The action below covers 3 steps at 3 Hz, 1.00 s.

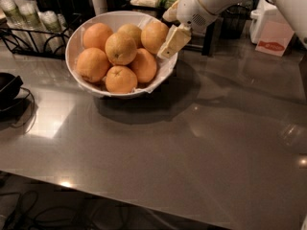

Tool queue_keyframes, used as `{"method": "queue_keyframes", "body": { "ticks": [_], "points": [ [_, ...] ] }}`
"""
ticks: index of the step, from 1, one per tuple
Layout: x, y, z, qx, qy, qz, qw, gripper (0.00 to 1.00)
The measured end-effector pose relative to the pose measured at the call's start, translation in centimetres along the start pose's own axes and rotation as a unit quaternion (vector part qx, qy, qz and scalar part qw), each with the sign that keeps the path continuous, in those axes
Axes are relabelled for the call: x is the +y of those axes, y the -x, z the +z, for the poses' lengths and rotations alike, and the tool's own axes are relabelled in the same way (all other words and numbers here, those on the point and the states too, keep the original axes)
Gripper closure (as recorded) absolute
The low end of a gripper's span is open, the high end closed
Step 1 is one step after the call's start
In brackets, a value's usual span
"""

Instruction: Pick orange from white bowl

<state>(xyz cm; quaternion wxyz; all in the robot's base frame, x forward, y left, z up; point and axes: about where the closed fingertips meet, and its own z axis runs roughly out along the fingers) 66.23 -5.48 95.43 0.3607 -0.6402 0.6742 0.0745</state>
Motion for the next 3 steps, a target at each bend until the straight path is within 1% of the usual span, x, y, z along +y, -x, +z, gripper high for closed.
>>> {"method": "queue_keyframes", "body": {
  "ticks": [1, 2, 3],
  "points": [
    [-1.3, 0.5, 0.8, 0.004, -0.005, -0.018, 0.9998, 0.22],
    [-2.2, 0.9, 1.8, 0.007, -0.001, -0.033, 0.9994, 0.22],
    [-2.7, 0.9, 2.5, 0.011, 0.003, -0.040, 0.9991, 0.24]
  ]
}}
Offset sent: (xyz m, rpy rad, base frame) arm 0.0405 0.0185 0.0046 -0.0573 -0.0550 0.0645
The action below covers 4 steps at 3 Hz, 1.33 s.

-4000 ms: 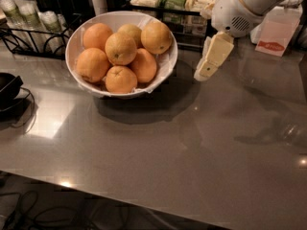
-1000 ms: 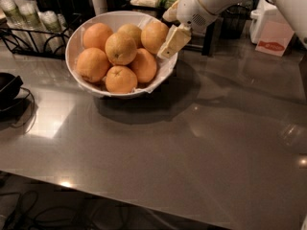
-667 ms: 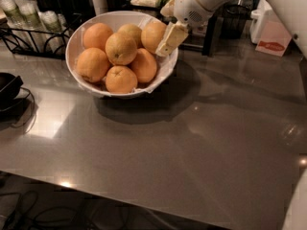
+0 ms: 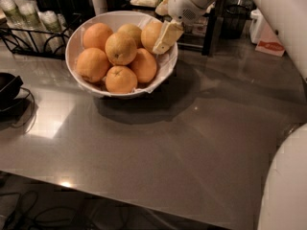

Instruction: Pick orange from white bowl

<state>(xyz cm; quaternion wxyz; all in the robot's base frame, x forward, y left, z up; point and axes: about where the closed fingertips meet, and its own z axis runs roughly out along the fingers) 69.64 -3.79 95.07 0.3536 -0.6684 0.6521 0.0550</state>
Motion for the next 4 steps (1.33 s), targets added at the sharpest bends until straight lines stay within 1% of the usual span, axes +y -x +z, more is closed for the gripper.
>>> {"method": "queue_keyframes", "body": {
  "ticks": [3, 4],
  "points": [
    [0.5, -1.5, 2.2, 0.013, 0.032, 0.000, 0.9994, 0.27],
    [0.5, -1.5, 2.2, 0.013, 0.032, 0.001, 0.9994, 0.46]
  ]
}}
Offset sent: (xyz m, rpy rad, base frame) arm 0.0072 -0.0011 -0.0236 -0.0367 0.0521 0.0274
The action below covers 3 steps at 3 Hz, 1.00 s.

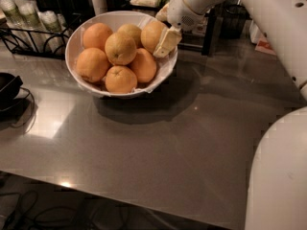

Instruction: Pick orange from white bowl

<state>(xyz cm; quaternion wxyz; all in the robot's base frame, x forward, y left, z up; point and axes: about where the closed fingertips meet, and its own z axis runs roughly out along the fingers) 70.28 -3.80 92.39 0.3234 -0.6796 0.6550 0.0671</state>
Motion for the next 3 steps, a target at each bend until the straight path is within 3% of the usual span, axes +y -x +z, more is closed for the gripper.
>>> {"method": "queue_keyframes", "body": {
  "ticks": [2, 3],
  "points": [
    [0.02, -0.05, 0.03, 0.000, 0.001, 0.000, 1.0000, 0.93],
    [-0.29, 0.60, -0.71, -0.005, -0.006, -0.005, 1.0000, 1.00]
  ]
}}
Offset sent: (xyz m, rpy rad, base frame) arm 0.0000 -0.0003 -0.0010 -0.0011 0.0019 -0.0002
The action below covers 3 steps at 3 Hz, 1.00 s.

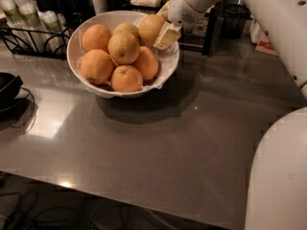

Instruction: Pick orange from white bowl

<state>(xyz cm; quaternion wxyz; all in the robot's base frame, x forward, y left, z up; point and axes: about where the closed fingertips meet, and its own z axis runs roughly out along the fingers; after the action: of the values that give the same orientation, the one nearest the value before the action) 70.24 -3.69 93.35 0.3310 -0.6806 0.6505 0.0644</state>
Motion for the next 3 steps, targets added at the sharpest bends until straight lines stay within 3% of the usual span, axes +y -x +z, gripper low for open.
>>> {"method": "queue_keyframes", "body": {
  "ticks": [2, 3],
  "points": [
    [-2.3, 3.7, -7.3, -0.029, -0.080, -0.037, 0.9957, 1.00],
    [-2.3, 3.7, -7.4, -0.029, -0.081, -0.037, 0.9956, 1.00]
  ]
}}
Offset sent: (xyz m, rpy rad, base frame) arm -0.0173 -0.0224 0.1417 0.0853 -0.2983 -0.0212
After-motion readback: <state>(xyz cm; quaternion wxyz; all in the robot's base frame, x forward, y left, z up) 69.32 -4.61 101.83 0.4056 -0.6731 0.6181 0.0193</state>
